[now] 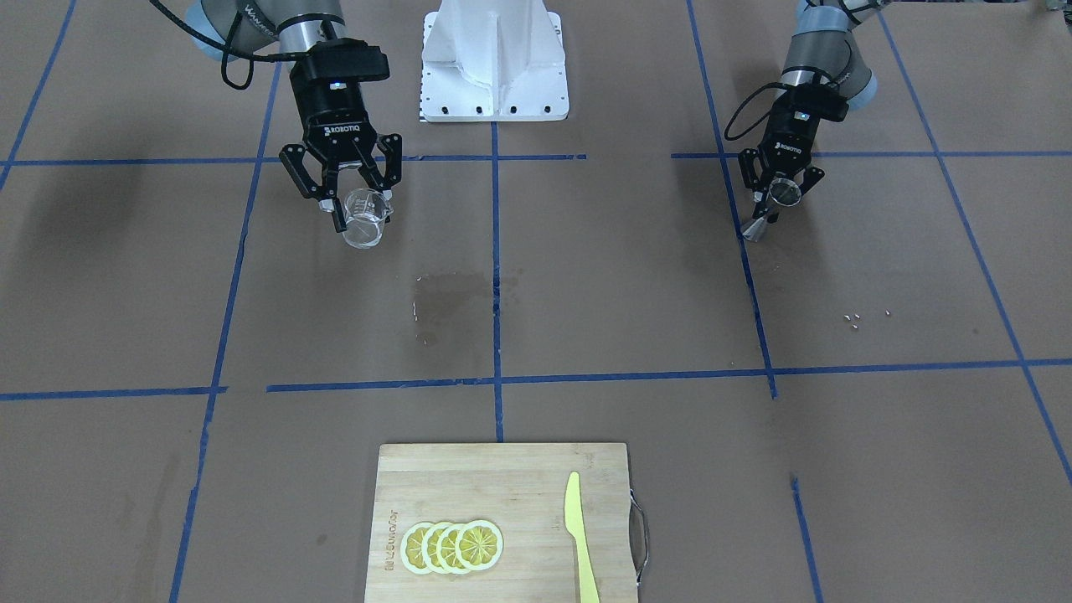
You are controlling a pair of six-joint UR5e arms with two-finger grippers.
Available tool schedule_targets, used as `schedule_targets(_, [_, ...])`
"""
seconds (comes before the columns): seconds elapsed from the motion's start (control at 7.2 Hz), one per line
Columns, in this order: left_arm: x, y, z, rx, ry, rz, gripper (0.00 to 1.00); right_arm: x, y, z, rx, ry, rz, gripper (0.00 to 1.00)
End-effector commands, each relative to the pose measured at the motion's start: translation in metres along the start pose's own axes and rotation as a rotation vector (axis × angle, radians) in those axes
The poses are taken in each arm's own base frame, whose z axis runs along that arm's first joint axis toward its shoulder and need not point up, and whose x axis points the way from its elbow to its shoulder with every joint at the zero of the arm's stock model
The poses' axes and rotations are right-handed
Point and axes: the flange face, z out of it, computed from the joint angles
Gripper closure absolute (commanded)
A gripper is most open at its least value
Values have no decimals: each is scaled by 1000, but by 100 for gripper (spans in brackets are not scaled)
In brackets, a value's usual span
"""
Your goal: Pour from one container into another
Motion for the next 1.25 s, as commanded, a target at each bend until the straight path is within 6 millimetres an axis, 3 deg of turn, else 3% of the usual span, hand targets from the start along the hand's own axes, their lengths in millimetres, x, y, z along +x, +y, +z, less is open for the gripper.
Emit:
schedule_targets(0.0, [-1,1,0,0,-2,5,100,0,0,0,0,0,0,100])
schedule_targets(0.28, [-2,1,0,0,-5,12,94,0,0,0,0,0,0,100])
schedule_targets(1.11, [0,-1,0,9,-8,32,46,0,0,0,0,0,0,100])
